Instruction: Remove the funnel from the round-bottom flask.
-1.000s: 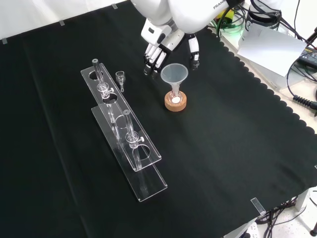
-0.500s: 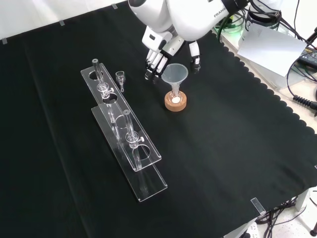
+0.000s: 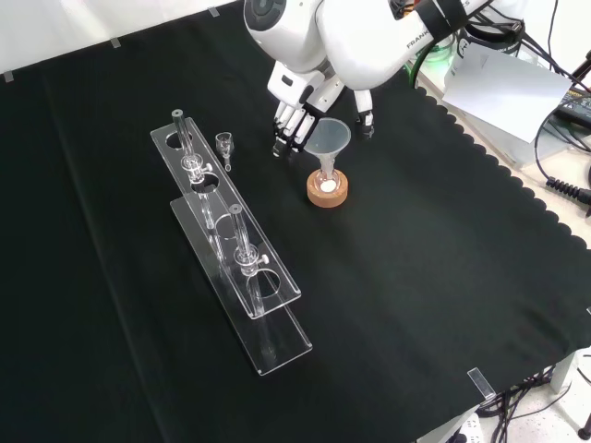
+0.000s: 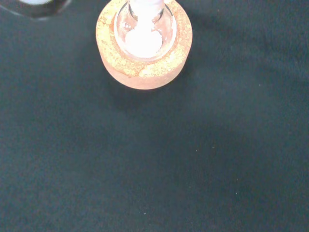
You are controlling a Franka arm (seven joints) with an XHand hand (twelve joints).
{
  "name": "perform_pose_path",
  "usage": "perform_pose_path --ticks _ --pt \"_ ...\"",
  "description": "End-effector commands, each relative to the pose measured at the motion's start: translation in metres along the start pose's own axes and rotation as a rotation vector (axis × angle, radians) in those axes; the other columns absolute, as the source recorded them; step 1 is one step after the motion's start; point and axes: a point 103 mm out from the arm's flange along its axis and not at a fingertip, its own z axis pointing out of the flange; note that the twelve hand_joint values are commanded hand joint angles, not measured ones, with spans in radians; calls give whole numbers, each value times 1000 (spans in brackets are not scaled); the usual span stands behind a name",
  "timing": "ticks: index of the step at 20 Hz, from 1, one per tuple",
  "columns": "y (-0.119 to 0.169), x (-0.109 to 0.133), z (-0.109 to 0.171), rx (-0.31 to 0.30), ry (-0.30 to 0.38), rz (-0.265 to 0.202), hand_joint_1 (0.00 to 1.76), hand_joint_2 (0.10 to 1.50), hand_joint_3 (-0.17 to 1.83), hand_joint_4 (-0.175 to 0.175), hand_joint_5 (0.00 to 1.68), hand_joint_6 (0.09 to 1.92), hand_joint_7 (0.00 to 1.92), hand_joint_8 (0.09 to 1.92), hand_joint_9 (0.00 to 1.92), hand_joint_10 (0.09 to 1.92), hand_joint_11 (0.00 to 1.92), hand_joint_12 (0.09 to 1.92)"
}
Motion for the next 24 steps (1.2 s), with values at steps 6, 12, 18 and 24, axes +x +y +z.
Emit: perform_pose_path --ticks 6,12,18,24 --pt "6 3 6 12 -86 16 764 668 299 -84 3 87 70 87 357 725 355 1437" --pt "1 4 -2 -84 -187 41 891 627 521 -87 187 87 266 584 703 565 466 1363" --pt "-10 2 -15 -150 -207 45 954 636 625 -26 632 173 503 652 921 482 586 1287" --pt "-17 -3 -23 -139 -176 50 960 641 644 -13 652 465 532 640 969 422 612 1271"
